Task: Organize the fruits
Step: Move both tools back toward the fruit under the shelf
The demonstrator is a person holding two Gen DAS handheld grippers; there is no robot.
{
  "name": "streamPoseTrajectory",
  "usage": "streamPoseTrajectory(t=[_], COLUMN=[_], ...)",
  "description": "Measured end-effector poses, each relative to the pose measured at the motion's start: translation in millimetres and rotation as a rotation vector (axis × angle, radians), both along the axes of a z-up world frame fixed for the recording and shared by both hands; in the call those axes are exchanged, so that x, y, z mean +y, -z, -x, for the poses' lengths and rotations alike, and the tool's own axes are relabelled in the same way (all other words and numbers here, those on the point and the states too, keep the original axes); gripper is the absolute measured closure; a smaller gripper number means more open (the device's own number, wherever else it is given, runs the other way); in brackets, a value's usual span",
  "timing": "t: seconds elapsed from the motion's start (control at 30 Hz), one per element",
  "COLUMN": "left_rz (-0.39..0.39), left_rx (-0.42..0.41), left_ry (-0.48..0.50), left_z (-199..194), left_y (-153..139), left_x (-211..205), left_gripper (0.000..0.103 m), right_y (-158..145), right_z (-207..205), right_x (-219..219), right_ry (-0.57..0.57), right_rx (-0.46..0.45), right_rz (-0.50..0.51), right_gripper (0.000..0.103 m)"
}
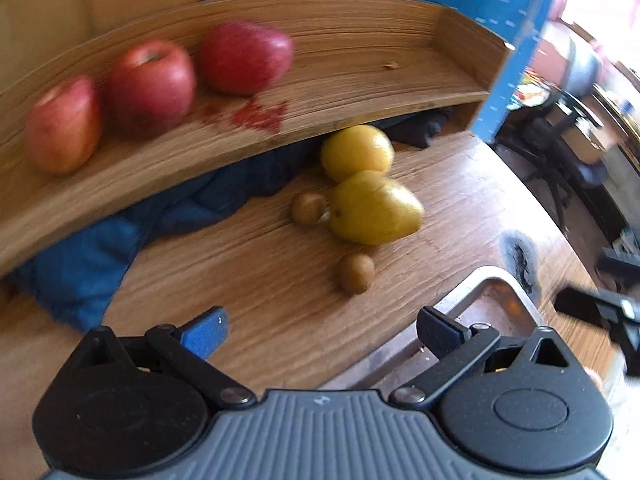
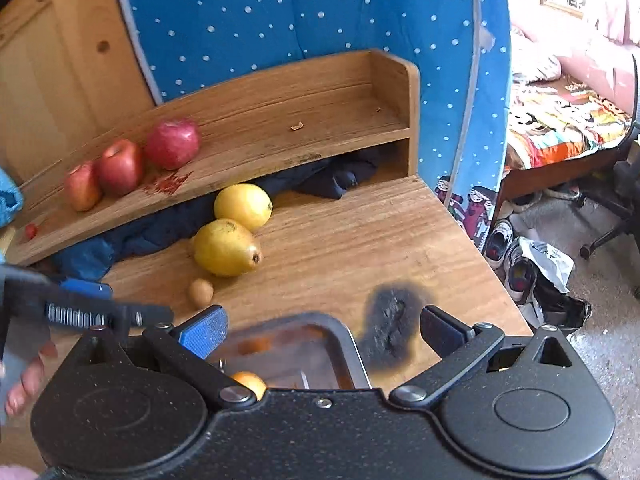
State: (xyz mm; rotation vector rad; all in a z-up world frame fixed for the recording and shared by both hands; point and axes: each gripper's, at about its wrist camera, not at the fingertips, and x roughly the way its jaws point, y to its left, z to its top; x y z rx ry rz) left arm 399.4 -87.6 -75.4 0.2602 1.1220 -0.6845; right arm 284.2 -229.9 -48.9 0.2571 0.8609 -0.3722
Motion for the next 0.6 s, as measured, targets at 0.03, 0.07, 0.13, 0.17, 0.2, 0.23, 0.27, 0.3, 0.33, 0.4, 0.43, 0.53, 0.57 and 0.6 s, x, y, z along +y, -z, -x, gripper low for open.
streamPoseTrajectory(t=[0.03,0.07,0.13,0.17,0.2,0.23,0.27,0.3,0.33,0.4,0.43,0.53,0.57,0.6], left_rz=[-0.001,-0.003,0.007,0.017,0.030,0.045,0.058,0.070,0.076,0.102,0.123,0.157,0.164,0.171], left_rx=[-0.003,-0.004,0.003,0.010,0.017,0.023,0.026,0.029,0.032,0.040,0.046,0.063,0.069,0.072], left_ry=[0.024,0.051,0.094,0.109,0.122,0.130,0.136,0.142,0.143,0.137,0.125,0.093,0.085,0.081], left_z=[-0.8,-3.0,-7.4,-10.3,-13.3,-15.7,-17.9,-20.0,-21.7,-24.3,-25.7,-28.6,-28.9,-28.7], left_y=[1.6,4.1,8.6,11.1,13.1,15.4,17.9,20.5,22.7,26.0,27.7,32.0,33.1,34.5], left_x=[-3.2,-6.5,-11.9,-13.7,-14.6,-15.3,-16.3,-17.5,-18.4,-18.5,-17.5,-16.0,-15.3,-15.2], left_gripper=[0.001,0.001,0.001,0.001,0.001,0.002,0.004,0.005,0.007,0.011,0.014,0.026,0.028,0.030], right_y=[1.7,3.2,5.5,5.9,6.7,7.7,8.5,10.1,13.2,18.7,22.9,31.1,32.9,34.5], right_z=[-9.2,-17.5,-33.3,-41.3,-48.3,-55.5,-62.6,-71.0,-81.0,-96.9,-105.8,-125.3,-131.6,-136.4], right_x=[-2.4,-4.7,-9.4,-12.2,-14.4,-16.8,-18.9,-20.5,-22.3,-22.7,-22.5,-19.8,-19.1,-18.9], right_ry=[0.002,0.001,-0.005,-0.011,-0.015,-0.022,-0.035,-0.052,-0.077,-0.116,-0.132,-0.176,-0.192,-0.201], right_rx=[0.008,0.014,0.023,0.023,0.023,0.022,0.025,0.036,0.062,0.101,0.121,0.169,0.172,0.175], right_rz=[-0.006,-0.016,-0.053,-0.072,-0.088,-0.104,-0.119,-0.134,-0.156,-0.179,-0.177,-0.166,-0.169,-0.180], right_gripper=[0.001,0.001,0.001,0.001,0.001,0.001,0.001,0.001,0.001,0.001,0.001,0.001,0.001,0.001])
